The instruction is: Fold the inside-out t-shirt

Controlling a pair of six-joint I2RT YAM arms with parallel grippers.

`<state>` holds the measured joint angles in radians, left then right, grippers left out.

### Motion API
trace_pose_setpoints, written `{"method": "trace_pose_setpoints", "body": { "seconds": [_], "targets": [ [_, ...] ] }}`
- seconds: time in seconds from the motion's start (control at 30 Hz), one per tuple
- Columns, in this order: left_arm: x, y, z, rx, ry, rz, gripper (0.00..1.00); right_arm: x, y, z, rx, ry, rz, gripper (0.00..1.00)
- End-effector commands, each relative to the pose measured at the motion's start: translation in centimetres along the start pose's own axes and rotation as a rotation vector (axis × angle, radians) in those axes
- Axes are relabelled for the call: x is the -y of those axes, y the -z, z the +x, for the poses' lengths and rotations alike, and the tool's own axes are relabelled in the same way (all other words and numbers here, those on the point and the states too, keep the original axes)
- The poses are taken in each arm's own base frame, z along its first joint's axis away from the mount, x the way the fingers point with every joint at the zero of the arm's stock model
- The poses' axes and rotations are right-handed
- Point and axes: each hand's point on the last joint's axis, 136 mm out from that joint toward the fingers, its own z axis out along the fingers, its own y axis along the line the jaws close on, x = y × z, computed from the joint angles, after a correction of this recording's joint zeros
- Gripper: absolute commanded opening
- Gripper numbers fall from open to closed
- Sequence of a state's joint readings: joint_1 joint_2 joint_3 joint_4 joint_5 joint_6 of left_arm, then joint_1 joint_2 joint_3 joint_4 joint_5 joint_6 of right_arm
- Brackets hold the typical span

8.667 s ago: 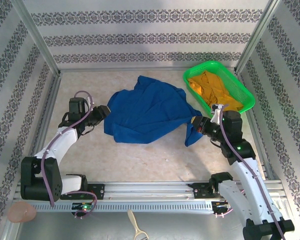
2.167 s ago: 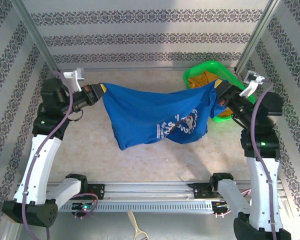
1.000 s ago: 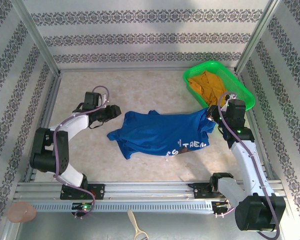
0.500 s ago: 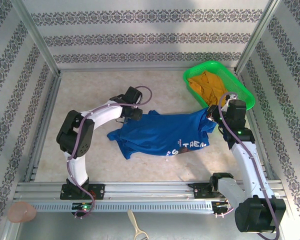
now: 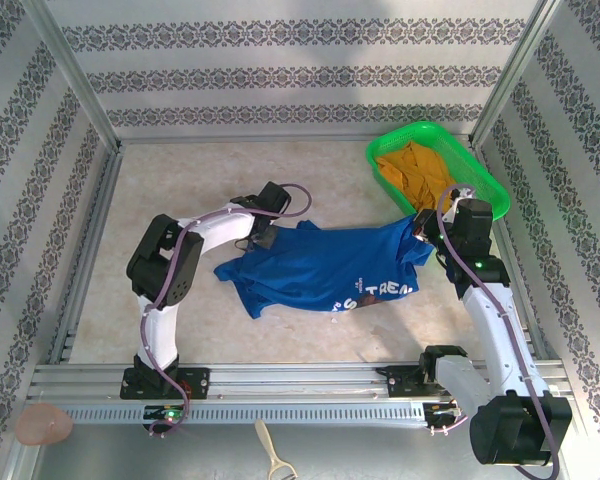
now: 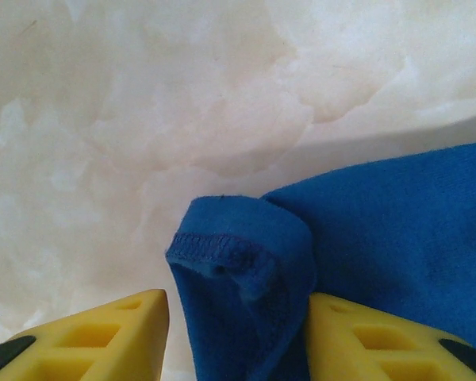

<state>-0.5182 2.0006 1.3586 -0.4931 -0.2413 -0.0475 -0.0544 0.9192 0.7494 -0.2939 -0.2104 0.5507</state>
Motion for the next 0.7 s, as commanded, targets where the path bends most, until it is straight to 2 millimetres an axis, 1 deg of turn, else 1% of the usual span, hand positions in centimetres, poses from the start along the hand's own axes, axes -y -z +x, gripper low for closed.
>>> {"method": "trace_pose_setpoints", "body": {
  "seconds": [0.0,0.1,0.13,0.17,0.23,0.3,0.37,0.43,0.47,0.53,0.6,0.67],
  "targets": [
    [0.4,0.0,-0.7,0.006,-0.049,-0.021,0.41,-0.9,0.0,-0.7,0.025,0.002,-0.035,0.0],
    [0.6,0.1,-1.3,0.019,-0.045,-0.011,0.15,-0.9,0.0,-0.7,0.024,0.0,-0.036,0.0],
    [0.5,0.4,-1.5,0.031,-0.04,-0.007,0.06,-0.9,-0.1,-0.6,0.023,0.0,-0.036,0.0],
    [0.3,1.0,-2.0,0.049,-0.032,-0.006,0.0,-0.9,-0.1,-0.6,0.021,-0.002,-0.035,0.0],
    [-0.5,2.9,-3.1,0.104,0.005,0.01,0.0,-0.9,0.0,-0.6,0.022,0.002,-0.034,0.0],
    [-1.7,5.6,-4.3,0.167,0.079,0.07,0.0,-0.8,0.1,-0.7,0.024,0.005,-0.029,0.0],
    [-3.7,8.9,-5.2,0.248,0.188,0.164,0.0,-0.9,0.2,-0.9,0.028,0.009,-0.028,0.0],
    [-5.7,12.3,-5.8,0.335,0.306,0.305,0.0,-1.0,0.3,-1.1,0.034,0.01,-0.03,0.0],
    [-6.7,13.8,-5.9,0.38,0.366,0.384,0.0,-1.0,0.4,-1.2,0.036,0.009,-0.032,0.0],
    [-8.7,16.3,-5.5,0.459,0.464,0.487,0.0,-1.3,0.6,-1.3,0.038,0.003,-0.043,0.0],
    [-10.0,17.9,-4.7,0.508,0.525,0.55,0.0,-1.6,0.8,-1.2,0.037,-0.003,-0.061,0.0],
    [-10.7,18.8,-3.8,0.53,0.56,0.585,0.0,-2.1,1.1,-1.1,0.032,-0.008,-0.086,0.0]
  ]
}}
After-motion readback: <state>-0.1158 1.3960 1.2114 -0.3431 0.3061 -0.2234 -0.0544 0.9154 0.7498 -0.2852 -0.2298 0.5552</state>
